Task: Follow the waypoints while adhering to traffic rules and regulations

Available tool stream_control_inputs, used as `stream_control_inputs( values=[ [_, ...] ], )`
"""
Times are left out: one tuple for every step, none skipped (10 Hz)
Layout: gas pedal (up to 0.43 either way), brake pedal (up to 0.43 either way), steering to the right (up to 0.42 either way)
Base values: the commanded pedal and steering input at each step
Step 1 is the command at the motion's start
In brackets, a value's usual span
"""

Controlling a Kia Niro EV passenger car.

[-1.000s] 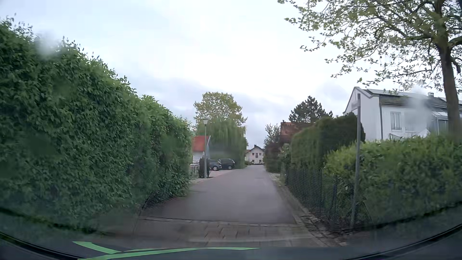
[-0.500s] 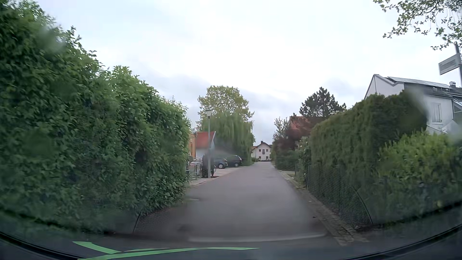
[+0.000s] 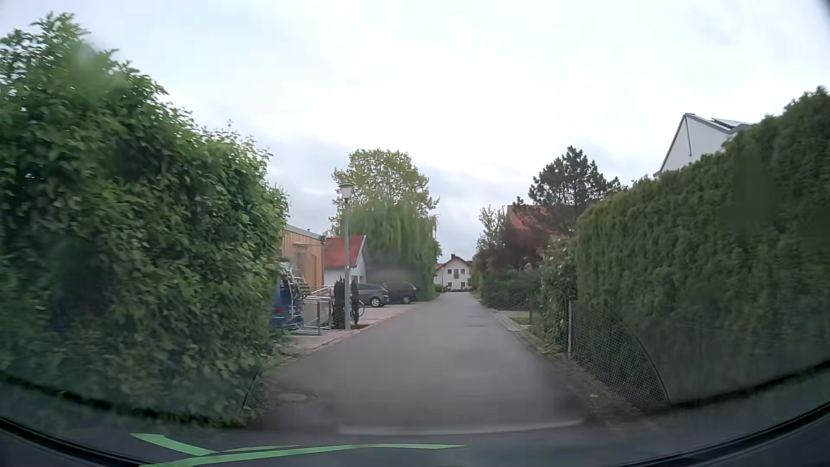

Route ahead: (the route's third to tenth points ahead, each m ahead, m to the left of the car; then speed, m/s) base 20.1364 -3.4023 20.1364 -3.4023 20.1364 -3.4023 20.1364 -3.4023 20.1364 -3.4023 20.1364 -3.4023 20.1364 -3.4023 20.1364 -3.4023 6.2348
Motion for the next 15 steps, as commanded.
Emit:
stream_control_inputs(
  values=[
    [0.189,0.000,0.069],
    [0.189,0.000,0.069],
    [0.189,0.000,0.065],
    [0.189,0.000,0.061],
    [0.189,0.000,0.056],
    [0.177,0.000,0.049],
    [0.169,0.000,0.038],
    [0.000,0.000,0.029],
    [0.000,0.000,0.022],
    [0.000,0.000,0.017],
    [0.000,0.000,0.016],
    [0.000,0.000,0.015],
    [0.000,0.000,0.016],
    [0.000,0.000,0.016],
    [0.000,0.000,0.016]
  ],
)
